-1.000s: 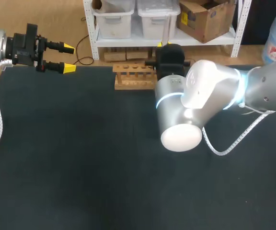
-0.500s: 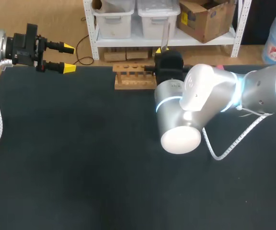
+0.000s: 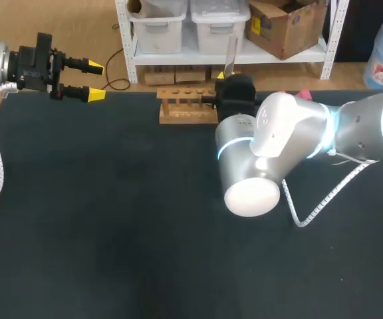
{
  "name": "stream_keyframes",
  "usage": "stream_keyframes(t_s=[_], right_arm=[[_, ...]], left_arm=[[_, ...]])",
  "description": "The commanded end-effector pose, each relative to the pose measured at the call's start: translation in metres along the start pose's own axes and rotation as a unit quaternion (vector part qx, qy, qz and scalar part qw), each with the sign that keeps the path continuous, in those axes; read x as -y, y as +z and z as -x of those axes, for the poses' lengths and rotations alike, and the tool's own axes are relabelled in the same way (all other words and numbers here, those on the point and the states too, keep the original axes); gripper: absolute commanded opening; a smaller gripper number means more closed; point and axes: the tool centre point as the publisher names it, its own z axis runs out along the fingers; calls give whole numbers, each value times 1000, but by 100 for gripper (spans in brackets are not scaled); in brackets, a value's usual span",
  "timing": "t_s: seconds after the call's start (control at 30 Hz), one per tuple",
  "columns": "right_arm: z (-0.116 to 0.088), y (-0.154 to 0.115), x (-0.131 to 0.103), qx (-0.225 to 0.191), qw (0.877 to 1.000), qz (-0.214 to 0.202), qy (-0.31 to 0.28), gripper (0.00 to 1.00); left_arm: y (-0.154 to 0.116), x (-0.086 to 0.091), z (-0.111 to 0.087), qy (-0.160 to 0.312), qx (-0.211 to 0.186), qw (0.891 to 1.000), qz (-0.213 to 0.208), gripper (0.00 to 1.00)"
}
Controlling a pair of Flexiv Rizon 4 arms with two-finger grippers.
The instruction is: Grasp the test tube, adjust it, and insert it.
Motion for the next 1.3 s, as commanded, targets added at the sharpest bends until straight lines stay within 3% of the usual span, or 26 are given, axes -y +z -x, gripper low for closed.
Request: stream_keyframes(t_s=[0.03,0.1,0.23,0.33,0.43,0.5,0.7,0.9,1.0,1.03,1.1,1.13,1.2,1.3], right_arm=[[0,-2,4,1,1000,7,2,24],[1,-3,4,2,1000,8,2,21],[2,-4,3,2,1000,8,3,34],[4,-6,2,3,1000,10,3,51],[7,-7,2,5,1000,12,3,91],[10,-9,1,5,1000,15,2,100],[21,-22,0,-20,998,53,4,100],[33,-43,8,-68,990,122,16,100],[37,-54,13,-100,980,171,32,100],[36,-58,15,-125,967,218,45,100],[36,-62,18,-130,966,220,46,100],[36,-65,20,-141,956,250,57,100],[37,-67,23,-145,955,254,59,100],[38,-70,27,-164,936,303,76,100]], left_arm=[[0,2,-1,1,1,1000,3,100],[0,2,-1,1,1,1000,3,100],[0,2,-1,1,1,1000,3,100],[0,2,-1,1,1,1000,3,100],[0,2,-1,1,1,1000,3,100],[0,2,-1,1,1,1000,3,100],[0,2,-1,1,1,1000,3,100],[0,2,-1,1,1,1000,3,100],[0,2,-1,1,1,1000,3,100],[0,2,-1,1,1,1000,3,100],[0,2,-1,1,1,1000,3,100],[0,2,-1,1,1,1000,3,100],[0,2,-1,1,1,1000,3,100],[0,2,-1,1,1,1000,3,100]])
